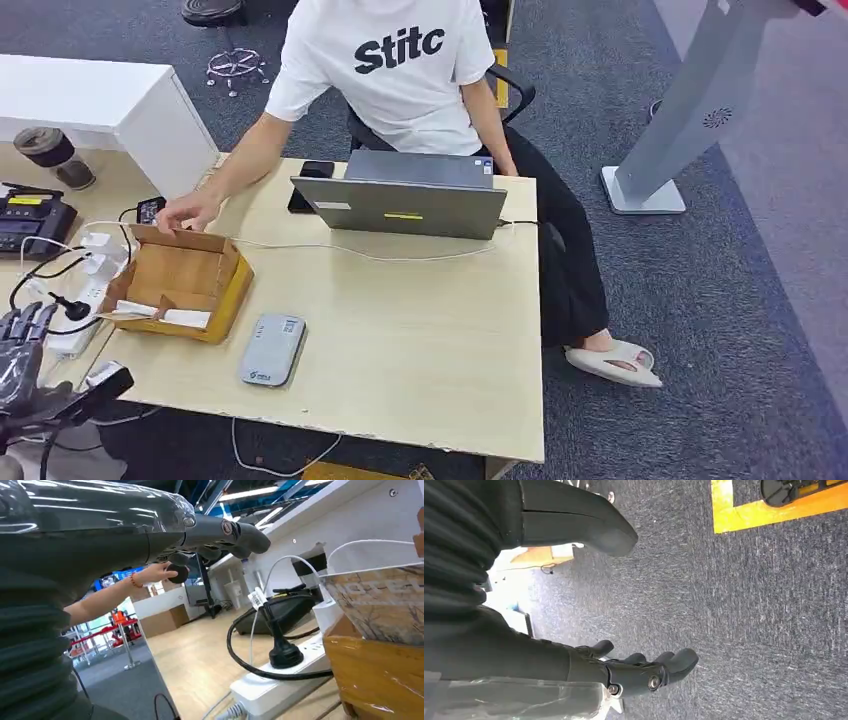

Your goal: Pass the card to the sensor for recognition and then transmit it.

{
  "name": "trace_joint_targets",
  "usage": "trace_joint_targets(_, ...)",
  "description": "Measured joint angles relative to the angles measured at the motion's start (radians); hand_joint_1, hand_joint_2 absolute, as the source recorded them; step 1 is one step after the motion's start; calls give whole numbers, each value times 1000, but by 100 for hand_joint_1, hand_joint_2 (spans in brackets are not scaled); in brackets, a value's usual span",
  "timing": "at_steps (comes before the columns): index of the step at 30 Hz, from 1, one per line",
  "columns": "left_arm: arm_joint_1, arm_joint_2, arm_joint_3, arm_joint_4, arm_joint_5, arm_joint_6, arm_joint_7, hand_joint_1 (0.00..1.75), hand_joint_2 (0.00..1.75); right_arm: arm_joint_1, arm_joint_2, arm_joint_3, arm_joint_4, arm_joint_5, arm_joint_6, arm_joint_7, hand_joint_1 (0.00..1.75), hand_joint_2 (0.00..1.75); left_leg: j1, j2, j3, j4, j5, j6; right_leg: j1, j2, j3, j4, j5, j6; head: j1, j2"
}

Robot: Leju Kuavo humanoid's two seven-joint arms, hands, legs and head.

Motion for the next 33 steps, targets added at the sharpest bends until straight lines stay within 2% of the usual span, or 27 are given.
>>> trace_joint_targets(4,-21,0,-5,19,-14,-3,3,0,175,0,0,2,0,15,2,3,0,175,0,0,0,0,0,0,0,0,0,0,0,0,0,0)
trace_joint_targets(14,-85,19,-86,75,-37,16,34,0,175,-1,-2,11,1,34,4,-4,0,175,0,0,0,0,0,0,0,0,0,0,0,0,0,0)
trace_joint_targets(21,-107,42,-140,78,-31,12,48,0,175,-1,-2,11,1,34,5,2,0,175,0,0,0,0,0,0,0,1,0,0,0,0,0,0)
trace_joint_targets(33,-148,66,-181,80,-34,-7,58,0,175,-2,-2,11,1,36,6,1,0,175,0,0,0,0,0,0,0,0,0,0,0,0,0,0)
